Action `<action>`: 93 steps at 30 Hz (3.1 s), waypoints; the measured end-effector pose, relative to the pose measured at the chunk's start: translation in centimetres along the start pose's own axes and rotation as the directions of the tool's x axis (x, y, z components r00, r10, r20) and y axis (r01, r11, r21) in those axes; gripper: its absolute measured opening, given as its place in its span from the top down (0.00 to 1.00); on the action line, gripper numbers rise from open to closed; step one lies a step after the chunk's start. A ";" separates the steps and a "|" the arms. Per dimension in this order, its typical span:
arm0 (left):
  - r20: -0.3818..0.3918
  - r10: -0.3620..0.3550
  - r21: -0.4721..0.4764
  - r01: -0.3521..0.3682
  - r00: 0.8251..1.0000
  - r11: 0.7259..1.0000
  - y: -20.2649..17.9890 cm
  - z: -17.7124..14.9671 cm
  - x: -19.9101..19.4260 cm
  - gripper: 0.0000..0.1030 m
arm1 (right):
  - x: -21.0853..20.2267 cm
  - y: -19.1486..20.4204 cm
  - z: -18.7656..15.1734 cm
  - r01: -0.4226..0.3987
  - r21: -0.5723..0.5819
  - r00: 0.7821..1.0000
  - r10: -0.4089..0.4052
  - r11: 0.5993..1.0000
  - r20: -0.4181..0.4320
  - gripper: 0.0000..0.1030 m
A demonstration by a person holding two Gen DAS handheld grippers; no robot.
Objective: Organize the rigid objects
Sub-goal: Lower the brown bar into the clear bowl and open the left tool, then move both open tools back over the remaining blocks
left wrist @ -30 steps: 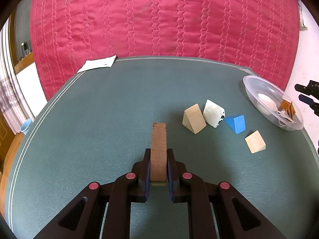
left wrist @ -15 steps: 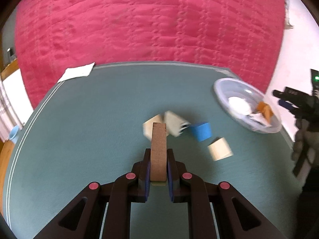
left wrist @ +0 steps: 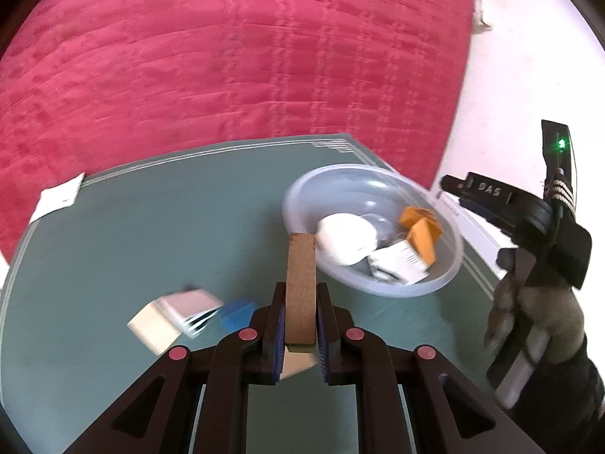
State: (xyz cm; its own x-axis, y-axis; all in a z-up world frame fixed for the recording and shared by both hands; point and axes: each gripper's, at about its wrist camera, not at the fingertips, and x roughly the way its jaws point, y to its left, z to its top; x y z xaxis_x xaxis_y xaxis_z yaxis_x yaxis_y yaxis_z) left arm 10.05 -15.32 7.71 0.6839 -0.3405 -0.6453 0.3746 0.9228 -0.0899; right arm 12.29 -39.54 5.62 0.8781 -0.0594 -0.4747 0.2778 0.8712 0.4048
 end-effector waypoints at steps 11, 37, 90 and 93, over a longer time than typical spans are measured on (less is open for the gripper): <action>-0.024 -0.075 0.087 0.077 0.997 0.993 -4.8 2.9 4.1 0.86 | 0.0 -0.5 0.2 -0.001 0.018 1.000 0.001 1.000 0.001 0.62; 0.013 0.007 0.036 -0.007 1.000 0.999 -2.4 4.4 6.2 0.39 | -0.9 0.2 0.6 -0.029 0.010 0.999 0.029 1.000 0.017 0.62; -0.062 0.312 -0.126 -0.317 0.948 0.940 11.3 -5.0 0.9 0.01 | -1.8 12.3 -8.6 -0.446 -0.341 0.888 0.360 0.828 -0.287 0.47; -0.086 0.321 -0.127 -0.330 0.943 0.935 11.5 -5.1 1.6 0.01 | -1.7 12.6 -9.0 -0.451 -0.353 0.885 0.359 0.820 -0.297 0.47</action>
State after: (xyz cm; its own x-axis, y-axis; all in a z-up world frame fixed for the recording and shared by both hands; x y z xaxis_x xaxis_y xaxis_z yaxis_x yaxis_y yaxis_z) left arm 12.26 -4.32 1.76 0.7114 -0.0095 -0.7027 0.0453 0.9984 0.0324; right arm 10.75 -24.11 4.49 0.7609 0.4048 -0.5071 -0.3058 0.9130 0.2700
